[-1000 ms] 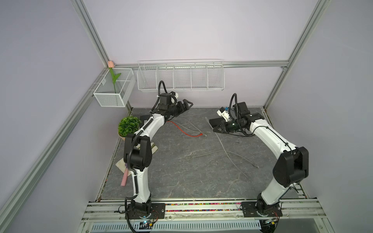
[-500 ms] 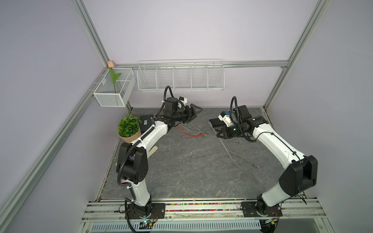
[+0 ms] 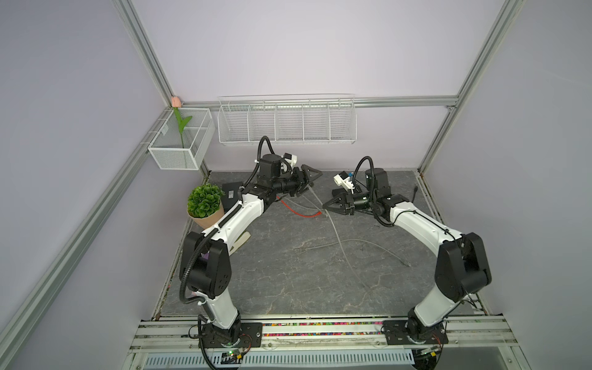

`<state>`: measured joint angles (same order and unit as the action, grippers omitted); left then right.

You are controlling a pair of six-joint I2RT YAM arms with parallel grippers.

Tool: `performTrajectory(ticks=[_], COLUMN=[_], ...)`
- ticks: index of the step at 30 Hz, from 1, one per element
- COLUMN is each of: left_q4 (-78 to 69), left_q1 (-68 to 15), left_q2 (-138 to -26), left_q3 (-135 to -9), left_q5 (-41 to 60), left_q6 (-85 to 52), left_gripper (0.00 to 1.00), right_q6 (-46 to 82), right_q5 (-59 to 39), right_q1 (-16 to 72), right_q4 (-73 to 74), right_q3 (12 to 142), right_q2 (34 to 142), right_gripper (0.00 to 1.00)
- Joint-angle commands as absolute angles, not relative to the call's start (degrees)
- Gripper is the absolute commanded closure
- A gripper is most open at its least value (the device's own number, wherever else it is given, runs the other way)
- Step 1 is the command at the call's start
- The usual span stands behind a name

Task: Insert the plug into the switch port

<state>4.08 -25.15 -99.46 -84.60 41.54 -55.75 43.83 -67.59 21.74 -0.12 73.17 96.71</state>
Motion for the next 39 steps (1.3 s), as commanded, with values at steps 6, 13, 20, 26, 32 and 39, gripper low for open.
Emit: performTrajectory(ticks=[6,13,20,26,32,39], left_q4=[0.79,2.39,8.14,17.07,20.91,31.60], left_q1=[-25.27,-25.29,-25.30,-25.27,-25.24,-25.29], left_q2=[-96.16,-95.65,-95.60,-96.59,-97.72,-98.67], left_q3=[-81.41,-82.91,-86.97,-91.42,-93.62,-97.20], left_q5=[42.47,42.69,41.15,37.00,33.24,28.52], left_q6=[-57.97,-57.68,-55.84,-54.44,-57.34,-59.59], left_gripper=[0.57,0.93,1.00,1.00,1.00,1.00], right_q6=[53.01,48.58,29.56,10.80,1.95,-8.20], right_q5=[-73.38,-71.24,-66.34,-33.95,-9.25,6.30], right_q1=[20.93,20.35,20.30,21.21,26.66,34.06], right_q4=[12.40,5.85,-21.48,-48.95,-49.37,-43.11], right_q3=[74.06,76.38,85.45,98.25,99.34,96.27], right_q2=[96.66,98.03,101.51,100.05,91.32,88.70], right_gripper=[0.93,0.93,0.72,0.38,0.12,0.12])
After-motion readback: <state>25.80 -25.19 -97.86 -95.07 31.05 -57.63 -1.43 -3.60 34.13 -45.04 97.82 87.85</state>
